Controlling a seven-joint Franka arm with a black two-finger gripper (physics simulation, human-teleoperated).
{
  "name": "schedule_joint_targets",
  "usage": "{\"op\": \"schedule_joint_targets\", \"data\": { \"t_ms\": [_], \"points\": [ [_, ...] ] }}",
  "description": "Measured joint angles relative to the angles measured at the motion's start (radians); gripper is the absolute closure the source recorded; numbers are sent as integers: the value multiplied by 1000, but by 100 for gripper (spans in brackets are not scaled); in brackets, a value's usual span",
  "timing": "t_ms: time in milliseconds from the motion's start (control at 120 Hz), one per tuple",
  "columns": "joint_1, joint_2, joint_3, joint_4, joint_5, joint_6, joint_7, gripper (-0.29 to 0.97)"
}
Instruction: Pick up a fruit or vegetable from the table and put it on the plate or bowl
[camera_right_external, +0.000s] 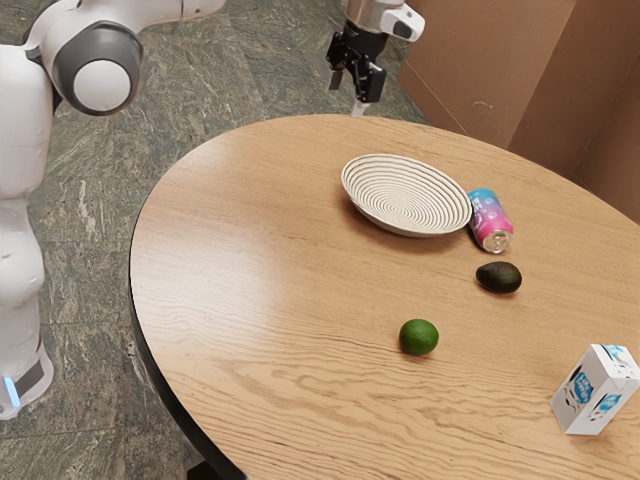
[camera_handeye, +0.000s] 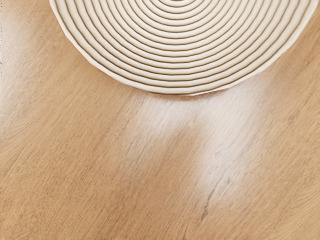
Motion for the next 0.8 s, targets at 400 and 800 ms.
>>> {"op": "schedule_joint_targets", "data": {
  "t_ms": [400, 800],
  "points": [
    [-20, -152, -20, 99, 8, -7, -37, 0],
    [-512, 42, -25, -26, 126, 64, -62, 0]
  ]
}}
